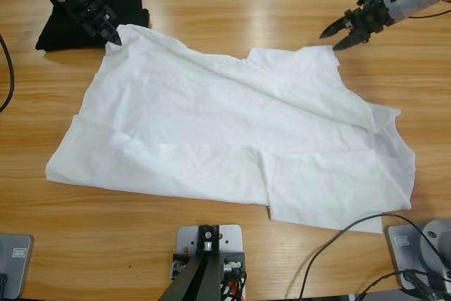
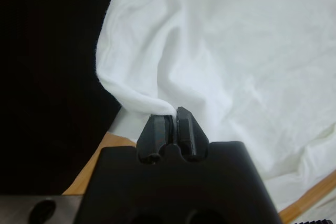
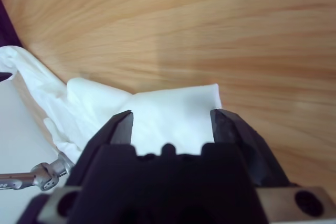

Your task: Fold clothes

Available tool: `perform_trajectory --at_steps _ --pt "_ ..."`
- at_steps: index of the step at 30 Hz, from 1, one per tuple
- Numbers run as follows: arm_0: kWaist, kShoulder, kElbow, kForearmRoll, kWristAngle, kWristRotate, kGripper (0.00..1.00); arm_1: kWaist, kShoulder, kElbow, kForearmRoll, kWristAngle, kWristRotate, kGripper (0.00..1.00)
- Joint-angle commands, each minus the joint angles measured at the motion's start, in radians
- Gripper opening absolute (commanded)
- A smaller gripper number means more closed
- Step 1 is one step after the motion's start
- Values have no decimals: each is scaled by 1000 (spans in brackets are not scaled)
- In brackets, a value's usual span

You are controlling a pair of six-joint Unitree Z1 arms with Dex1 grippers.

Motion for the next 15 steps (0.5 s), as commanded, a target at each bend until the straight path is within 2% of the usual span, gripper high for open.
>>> perform_trajectory --at_steps 1,15 --pt "6 27 32 16 -14 -12 0 16 48 10 -21 8 20 605" --pt "7 30 32 16 -14 -14 0 16 24 16 -17 -46 23 609"
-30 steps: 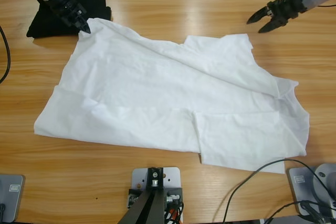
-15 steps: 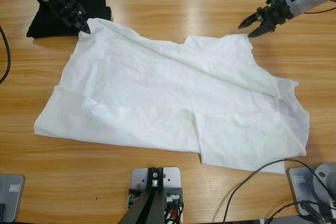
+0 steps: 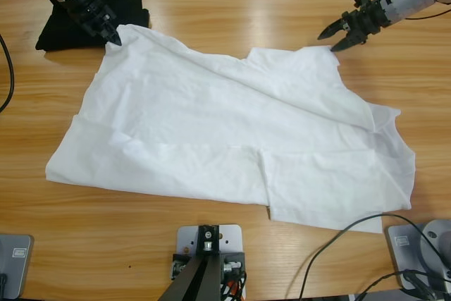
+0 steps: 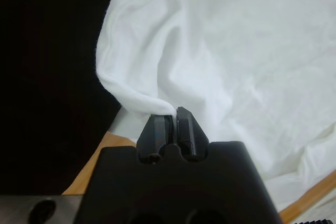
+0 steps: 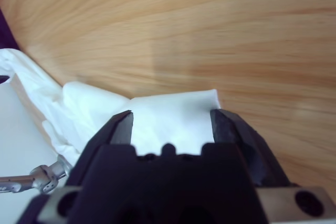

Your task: Fold clothes

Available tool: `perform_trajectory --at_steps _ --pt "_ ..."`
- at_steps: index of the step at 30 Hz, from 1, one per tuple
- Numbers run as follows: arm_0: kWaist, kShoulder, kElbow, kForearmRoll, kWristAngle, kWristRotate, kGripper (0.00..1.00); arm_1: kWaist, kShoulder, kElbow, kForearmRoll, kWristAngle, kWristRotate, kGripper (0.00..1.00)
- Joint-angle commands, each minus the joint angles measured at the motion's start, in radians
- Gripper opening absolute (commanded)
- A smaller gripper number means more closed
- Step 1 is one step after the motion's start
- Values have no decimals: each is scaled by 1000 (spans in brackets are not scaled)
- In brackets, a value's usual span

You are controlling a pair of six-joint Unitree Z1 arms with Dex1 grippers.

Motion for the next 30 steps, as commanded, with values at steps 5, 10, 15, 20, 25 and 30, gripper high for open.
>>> perform_trajectory --at_steps 5,10,15,20,25,30 --pt "7 30 33 16 -14 -13 0 13 27 13 -9 -23 11 605" --pt "7 33 32 15 -14 -15 0 13 29 12 -7 1 -1 347" --pt "11 31 35 16 -14 -15 0 13 46 14 -6 7 -9 315" --pt "13 29 37 16 -14 -15 0 13 55 12 -4 8 -15 103" --pt "13 25 40 16 -14 -15 0 13 69 13 -5 35 -79 0" --pt "16 12 42 16 -15 -15 0 13 58 20 -13 47 -164 0"
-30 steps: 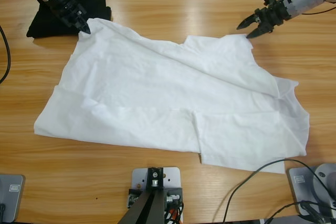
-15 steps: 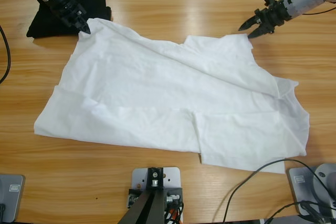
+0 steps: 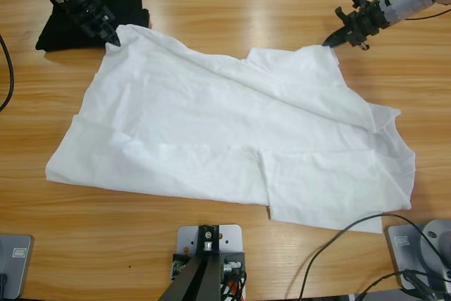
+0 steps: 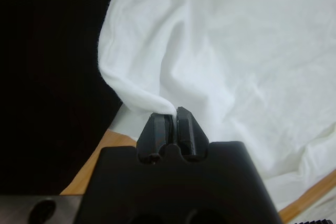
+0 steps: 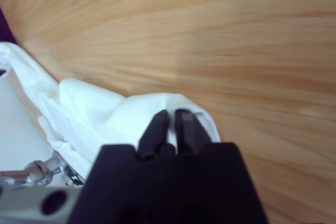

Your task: Fold clothes

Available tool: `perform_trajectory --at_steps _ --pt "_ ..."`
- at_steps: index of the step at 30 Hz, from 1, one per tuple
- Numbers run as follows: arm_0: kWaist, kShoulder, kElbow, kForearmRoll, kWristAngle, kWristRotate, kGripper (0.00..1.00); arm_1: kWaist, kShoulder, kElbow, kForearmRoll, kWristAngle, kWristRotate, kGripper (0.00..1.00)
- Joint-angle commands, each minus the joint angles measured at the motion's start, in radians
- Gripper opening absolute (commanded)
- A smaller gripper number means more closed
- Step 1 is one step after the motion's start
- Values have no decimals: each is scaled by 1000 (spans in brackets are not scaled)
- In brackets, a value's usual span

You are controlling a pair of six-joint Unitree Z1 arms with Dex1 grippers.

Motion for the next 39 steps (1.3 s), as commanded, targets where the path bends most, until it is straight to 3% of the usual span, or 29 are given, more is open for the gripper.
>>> perform_trajectory --at_steps 1,6,9,19,25,39 --pt "10 9 36 16 -17 -13 0 13 39 25 -20 26 -112 0" --pt "7 -15 37 17 -25 -22 0 13 -53 32 -91 16 -129 0" --pt "7 -34 37 17 -25 -25 0 13 -114 33 -215 -17 -140 0" --pt "9 -68 33 14 -23 -54 0 13 -133 33 -442 -54 -142 0" --pt "7 -59 33 14 -25 -58 0 17 -132 51 -450 -30 -140 0" --pt "7 -121 90 76 -30 -45 0 40 -377 304 -362 -37 -128 0"
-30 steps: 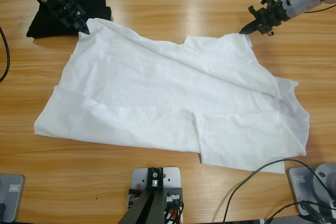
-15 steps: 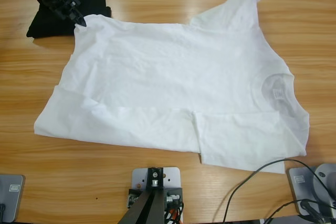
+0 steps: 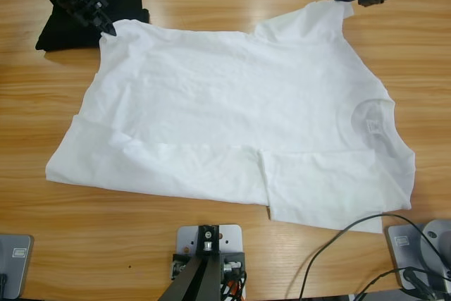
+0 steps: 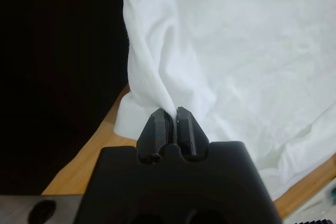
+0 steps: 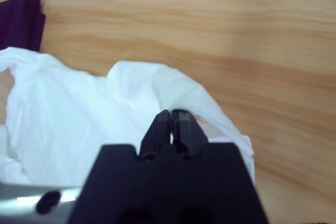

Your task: Fold clothes

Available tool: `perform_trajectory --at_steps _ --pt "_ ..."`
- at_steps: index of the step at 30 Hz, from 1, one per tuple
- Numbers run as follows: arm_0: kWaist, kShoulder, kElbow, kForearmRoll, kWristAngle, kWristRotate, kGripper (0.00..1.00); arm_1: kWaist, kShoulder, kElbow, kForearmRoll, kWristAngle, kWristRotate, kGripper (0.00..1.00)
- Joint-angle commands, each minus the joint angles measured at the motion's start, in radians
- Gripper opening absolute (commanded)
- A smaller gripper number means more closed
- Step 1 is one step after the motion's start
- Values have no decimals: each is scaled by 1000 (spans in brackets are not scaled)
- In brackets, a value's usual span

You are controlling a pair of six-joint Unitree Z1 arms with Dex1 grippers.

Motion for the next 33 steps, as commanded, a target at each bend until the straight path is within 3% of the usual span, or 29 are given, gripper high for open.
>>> perform_trajectory --at_steps 1,7,20,26,33 --pt "4 -69 105 87 -12 4 0 31 -162 126 82 4 6 0" --pt "4 -126 305 112 -35 32 0 34 -238 211 177 -5 9 0" --pt "2 -251 399 114 -14 35 0 19 -465 233 466 -51 23 0" --pt "0 -296 566 112 -2 13 0 19 -552 341 532 -41 46 0" --pt "-7 -299 648 112 51 -7 0 21 -628 425 668 -46 54 0"
